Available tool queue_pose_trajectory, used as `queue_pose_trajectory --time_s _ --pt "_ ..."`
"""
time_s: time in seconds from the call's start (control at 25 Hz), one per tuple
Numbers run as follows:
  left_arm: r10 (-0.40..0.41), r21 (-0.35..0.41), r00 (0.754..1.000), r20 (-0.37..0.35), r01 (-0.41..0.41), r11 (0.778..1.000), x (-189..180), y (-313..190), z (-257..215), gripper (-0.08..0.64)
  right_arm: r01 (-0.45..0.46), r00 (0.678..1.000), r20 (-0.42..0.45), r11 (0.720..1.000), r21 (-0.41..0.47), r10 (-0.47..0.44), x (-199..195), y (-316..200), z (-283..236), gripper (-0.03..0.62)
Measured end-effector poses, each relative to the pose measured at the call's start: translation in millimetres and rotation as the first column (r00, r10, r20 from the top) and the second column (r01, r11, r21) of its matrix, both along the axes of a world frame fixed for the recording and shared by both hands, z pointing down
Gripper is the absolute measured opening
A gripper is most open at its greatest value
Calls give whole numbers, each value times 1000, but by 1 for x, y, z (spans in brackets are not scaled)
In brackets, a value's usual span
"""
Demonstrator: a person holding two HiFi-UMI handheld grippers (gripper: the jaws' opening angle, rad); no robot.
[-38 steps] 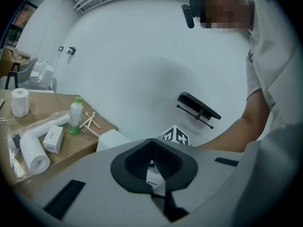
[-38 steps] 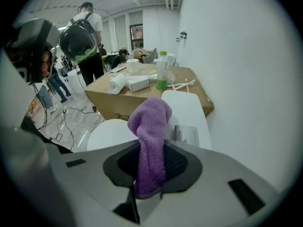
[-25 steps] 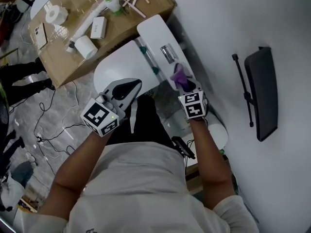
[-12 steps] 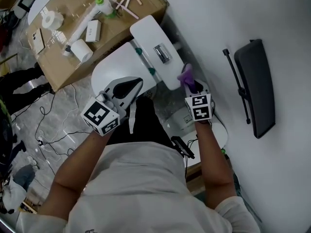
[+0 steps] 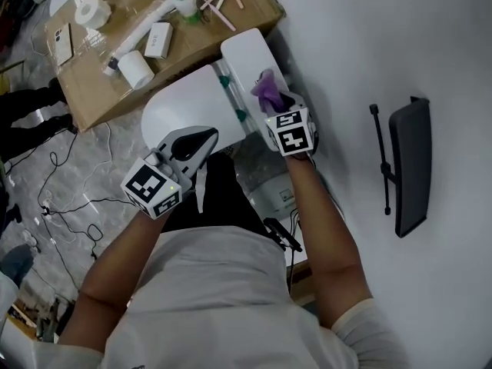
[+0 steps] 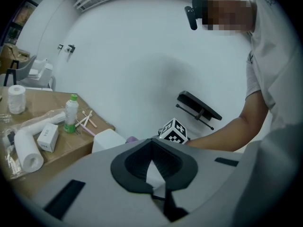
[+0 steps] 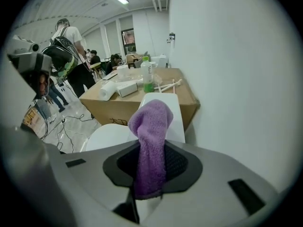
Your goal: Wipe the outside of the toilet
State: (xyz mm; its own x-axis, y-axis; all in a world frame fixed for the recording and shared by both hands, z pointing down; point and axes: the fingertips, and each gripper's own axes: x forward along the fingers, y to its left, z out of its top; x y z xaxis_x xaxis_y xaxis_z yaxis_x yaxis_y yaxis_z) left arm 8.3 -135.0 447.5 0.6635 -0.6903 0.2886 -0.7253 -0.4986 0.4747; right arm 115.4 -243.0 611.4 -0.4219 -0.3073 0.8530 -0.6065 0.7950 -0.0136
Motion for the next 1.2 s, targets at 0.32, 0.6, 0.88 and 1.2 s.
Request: queue_pose_trajectory --time_s 0.32,0.6,0.88,1.2 --pt "-101 -5 995 -12 101 995 -52 1 5 6 58 998 -36 998 15 -57 -55 -57 12 95" --pt "-151 -4 988 -6 151 989 -84 -2 6 6 50 998 -30 998 28 -49 -103 -125 15 95" --pt "-126 1 992 8 126 992 -79 3 5 6 18 999 -49 999 33 -17 -74 -130 15 95" --pt "-66 20 997 31 66 998 -50 -6 0 6 -47 997 -53 998 29 49 4 -86 18 95"
